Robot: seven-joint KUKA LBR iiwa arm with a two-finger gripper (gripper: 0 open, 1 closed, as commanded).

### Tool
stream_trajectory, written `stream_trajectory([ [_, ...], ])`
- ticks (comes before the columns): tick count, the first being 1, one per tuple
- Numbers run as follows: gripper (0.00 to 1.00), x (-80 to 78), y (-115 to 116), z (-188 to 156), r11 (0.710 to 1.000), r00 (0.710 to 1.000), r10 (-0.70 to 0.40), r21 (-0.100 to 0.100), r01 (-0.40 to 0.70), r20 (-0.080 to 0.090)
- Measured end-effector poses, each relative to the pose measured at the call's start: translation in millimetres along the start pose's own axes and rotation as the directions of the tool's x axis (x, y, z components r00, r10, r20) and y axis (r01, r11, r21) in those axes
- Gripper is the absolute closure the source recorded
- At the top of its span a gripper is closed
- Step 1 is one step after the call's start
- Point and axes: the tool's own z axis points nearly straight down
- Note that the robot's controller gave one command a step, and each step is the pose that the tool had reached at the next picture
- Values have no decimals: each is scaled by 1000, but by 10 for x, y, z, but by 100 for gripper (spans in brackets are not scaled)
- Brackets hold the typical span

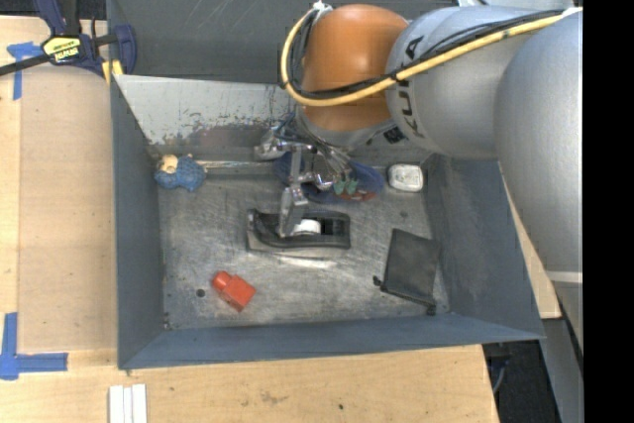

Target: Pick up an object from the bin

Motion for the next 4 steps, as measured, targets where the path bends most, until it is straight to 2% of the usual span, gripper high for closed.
stream_trajectory([
  [1,0,118,-36,41,999,999,-36,-6,36,7],
  [2,0,740,-269,-428,994,994,-111,4,112,-7],
  [3,0,808,-419,353,951,951,-308,1,308,-9],
  [4,100,771,-399,317,952,952,-307,2,307,5],
])
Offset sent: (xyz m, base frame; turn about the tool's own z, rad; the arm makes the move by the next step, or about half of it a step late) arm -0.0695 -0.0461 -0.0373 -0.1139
